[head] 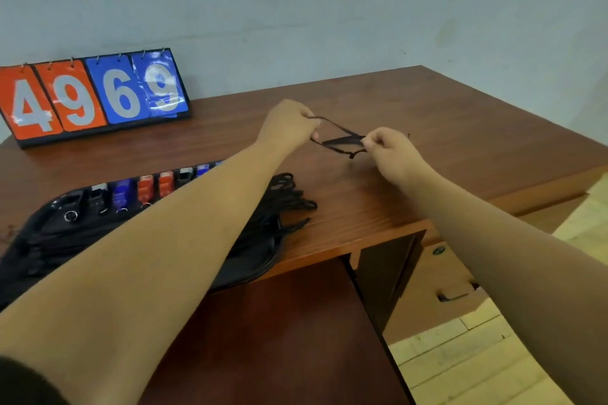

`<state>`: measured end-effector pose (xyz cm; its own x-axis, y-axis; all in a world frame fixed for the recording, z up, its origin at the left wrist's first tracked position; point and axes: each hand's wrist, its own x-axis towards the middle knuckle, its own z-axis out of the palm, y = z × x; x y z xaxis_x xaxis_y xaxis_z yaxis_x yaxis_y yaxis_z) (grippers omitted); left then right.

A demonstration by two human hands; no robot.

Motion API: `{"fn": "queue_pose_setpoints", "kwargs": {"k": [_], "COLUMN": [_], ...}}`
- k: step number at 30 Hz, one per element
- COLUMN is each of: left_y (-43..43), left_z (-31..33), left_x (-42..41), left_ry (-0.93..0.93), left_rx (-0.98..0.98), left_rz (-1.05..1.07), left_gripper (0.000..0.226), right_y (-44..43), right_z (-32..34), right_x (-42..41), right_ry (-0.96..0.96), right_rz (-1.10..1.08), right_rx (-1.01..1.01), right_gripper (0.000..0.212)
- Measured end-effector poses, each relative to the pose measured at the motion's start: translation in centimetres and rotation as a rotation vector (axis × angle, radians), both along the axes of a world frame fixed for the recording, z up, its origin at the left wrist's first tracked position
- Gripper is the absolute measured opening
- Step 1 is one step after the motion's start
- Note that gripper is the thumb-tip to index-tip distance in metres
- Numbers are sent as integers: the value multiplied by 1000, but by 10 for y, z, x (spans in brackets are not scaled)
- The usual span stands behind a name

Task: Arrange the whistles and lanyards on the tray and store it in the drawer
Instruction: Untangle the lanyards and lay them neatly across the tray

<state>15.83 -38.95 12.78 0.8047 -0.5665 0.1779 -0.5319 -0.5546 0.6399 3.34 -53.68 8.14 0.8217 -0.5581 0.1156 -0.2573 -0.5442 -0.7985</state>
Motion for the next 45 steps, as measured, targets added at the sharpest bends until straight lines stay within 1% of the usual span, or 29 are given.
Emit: {"fn": "queue_pose_setpoints", "kwargs": {"k": [2, 4, 5, 6, 7, 9, 10, 11, 12, 13, 14, 16, 18, 21, 23, 26, 30, 33, 36, 38, 40, 41, 42, 44, 45], "left_y": [10, 19, 24, 29, 33, 41, 45, 48, 52, 55, 60, 66, 74, 88, 98, 111, 121, 126, 129, 132, 137, 139, 139, 139, 137], "left_z": [12, 25, 32, 39, 48, 64, 72, 81, 90, 98, 107, 120, 130, 140, 143, 144, 147, 146, 129, 113, 98, 91, 84, 73, 69], "left_x": [-4, -10, -15, -21, -28, -45, -55, -64, -72, -79, -87, -98, -105, -108, -108, -111, -110, -106, -108, -113, -119, -121, -123, -127, -129], "left_ry": [25, 68, 92, 112, 126, 123, 110, 95, 79, 65, 56, 58, 58, 73, 86, 90, 134, 169, 352, 449, 544, 557, 525, 406, 366], "left_rx": [-112, -207, -249, -283, -302, -301, -305, -324, -350, -369, -378, -384, -396, -421, -433, -439, -507, -564, -602, -571, -534, -485, -398, -199, -129], "left_rz": [58, 73, 66, 53, 30, -40, -74, -101, -123, -146, -169, -210, -230, -226, -226, -258, -296, -257, -213, -227, -290, -331, -360, -366, -370], "left_gripper": [20, 17, 16, 15, 15, 15, 14, 14, 15, 16, 17, 19, 18, 16, 17, 20, 19, 20, 26, 29, 43, 49, 56, 72, 74], "right_y": [2, 8, 11, 14, 17, 21, 26, 30, 36, 43, 52, 66, 83, 100, 108, 122, 134, 140, 147, 148, 148, 148, 147, 148, 150], "right_z": [13, 28, 34, 40, 44, 50, 56, 64, 73, 82, 91, 105, 116, 123, 125, 130, 134, 140, 150, 154, 155, 156, 156, 156, 156], "right_x": [-7, -15, -19, -23, -28, -36, -42, -46, -51, -54, -56, -57, -60, -64, -67, -71, -72, -76, -78, -77, -76, -75, -75, -76, -77], "right_ry": [-179, -371, -427, -422, -355, -188, -139, -119, -131, -153, -171, -168, -155, -139, -155, -214, -234, -259, -342, -406, -452, -466, -476, -481, -485], "right_rz": [-114, -149, -160, -163, -159, -109, -60, 3, 81, 169, 266, 412, 468, 482, 498, 533, 548, 523, 452, 361, 268, 231, 201, 169, 165], "right_rx": [349, 747, 857, 851, 730, 344, 219, 165, 159, 179, 208, 247, 237, 179, 199, 255, 245, 375, 540, 572, 568, 579, 604, 671, 712], "right_gripper": [20, 17, 16, 15, 14, 11, 14, 30, 47, 57, 59, 52, 53, 52, 47, 35, 27, 26, 26, 26, 27, 27, 27, 27, 26]}}
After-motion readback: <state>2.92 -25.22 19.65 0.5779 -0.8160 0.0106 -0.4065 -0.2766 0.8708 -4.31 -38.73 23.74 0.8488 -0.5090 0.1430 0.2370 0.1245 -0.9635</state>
